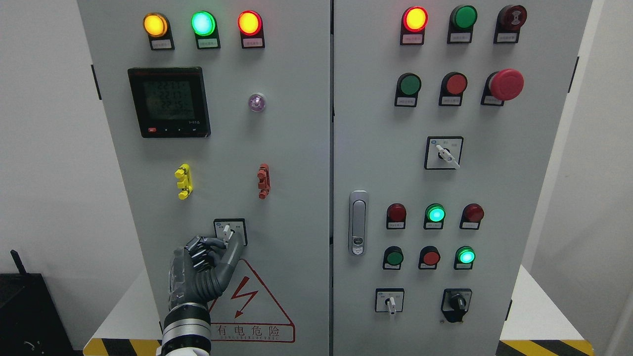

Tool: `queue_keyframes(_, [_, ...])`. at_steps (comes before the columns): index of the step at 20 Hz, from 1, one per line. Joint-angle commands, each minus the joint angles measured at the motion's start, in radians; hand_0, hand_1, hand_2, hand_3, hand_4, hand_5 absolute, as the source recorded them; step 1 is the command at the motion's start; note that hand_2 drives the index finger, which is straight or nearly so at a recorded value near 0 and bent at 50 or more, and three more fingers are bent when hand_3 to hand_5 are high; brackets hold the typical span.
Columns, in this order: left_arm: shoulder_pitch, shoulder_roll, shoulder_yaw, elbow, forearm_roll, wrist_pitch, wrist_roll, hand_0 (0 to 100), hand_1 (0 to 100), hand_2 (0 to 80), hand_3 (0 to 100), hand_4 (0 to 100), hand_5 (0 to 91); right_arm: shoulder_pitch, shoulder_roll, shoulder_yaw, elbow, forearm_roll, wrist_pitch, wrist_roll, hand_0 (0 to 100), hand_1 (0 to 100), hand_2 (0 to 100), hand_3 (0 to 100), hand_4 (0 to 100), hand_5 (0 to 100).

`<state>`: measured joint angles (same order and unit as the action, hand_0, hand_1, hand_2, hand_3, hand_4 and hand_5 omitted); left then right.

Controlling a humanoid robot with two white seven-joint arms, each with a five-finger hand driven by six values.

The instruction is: Turn on light switch 1

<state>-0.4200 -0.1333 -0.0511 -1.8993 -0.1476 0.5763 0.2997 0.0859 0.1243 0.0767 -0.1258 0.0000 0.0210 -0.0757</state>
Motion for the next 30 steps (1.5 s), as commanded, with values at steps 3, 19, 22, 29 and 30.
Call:
queue_keyframes(3, [0.000,-0.002,-0.001,0.000,-0.006,-0.001,-0.004,26,68,62.6,100,95,88.8,0.000,0.000,0.000,0.000,-0.025,-0.001,0.001,0,0,0,0,0,0])
queue_keyframes(19, [0.000,-0.002,-0.001,0.002,-0.006,-0.001,-0.004,23,61,63.6,100,96,88.9,0.000,0.000,0.000,0.000,-0.025,0.000,0.001,0,0,0,0,0,0])
queue_keyframes(22, [0.001,-0.002,0.000,0.002,-0.009,0.000,-0.004,27,61,63.5,100,96,88.9,0.000,0.000,0.000,0.000,-0.025,0.000,0.001,0,0,0,0,0,0])
queue_keyframes(29, [0.001,-0.002,-0.001,0.002,-0.018,0.000,-0.005,32,60,63.4,100,96,89.0,0.000,0.000,0.000,0.000,-0.025,0.000,0.001,0,0,0,0,0,0])
queue_keyframes(30, [0.001,-0.002,-0.001,0.002,-0.018,-0.001,-0.005,33,60,63.4,100,96,89.0,0.000,0.000,0.000,0.000,-0.025,0.000,0.001,0,0,0,0,0,0])
